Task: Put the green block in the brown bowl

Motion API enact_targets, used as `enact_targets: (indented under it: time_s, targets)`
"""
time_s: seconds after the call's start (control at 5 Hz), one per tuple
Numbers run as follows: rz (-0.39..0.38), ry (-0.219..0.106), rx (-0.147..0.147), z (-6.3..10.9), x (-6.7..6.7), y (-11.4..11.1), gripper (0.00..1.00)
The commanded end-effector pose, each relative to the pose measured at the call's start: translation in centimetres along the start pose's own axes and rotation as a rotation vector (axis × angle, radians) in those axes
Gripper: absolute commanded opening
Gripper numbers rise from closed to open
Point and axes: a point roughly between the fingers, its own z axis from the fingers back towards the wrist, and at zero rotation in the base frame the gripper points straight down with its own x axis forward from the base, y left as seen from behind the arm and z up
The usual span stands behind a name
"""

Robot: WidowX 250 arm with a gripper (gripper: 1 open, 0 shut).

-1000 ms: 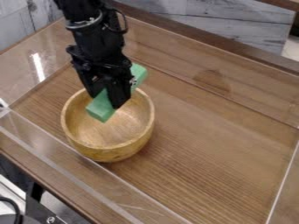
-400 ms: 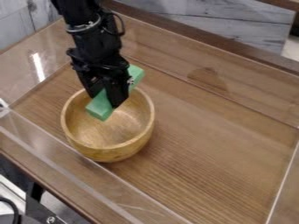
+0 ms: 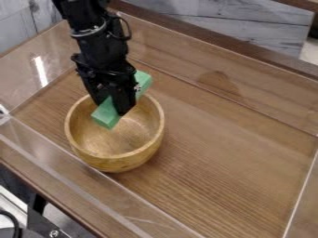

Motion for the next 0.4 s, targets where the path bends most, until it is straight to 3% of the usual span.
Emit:
enact_targets:
  time_s: [0.0,0.2]
  targets:
    - [0.002,-0.058,0.024,1.37,1.39,0.89,0.00]
    - [0.004,-0.056,0.021,1.16,1.53,1.20,0.00]
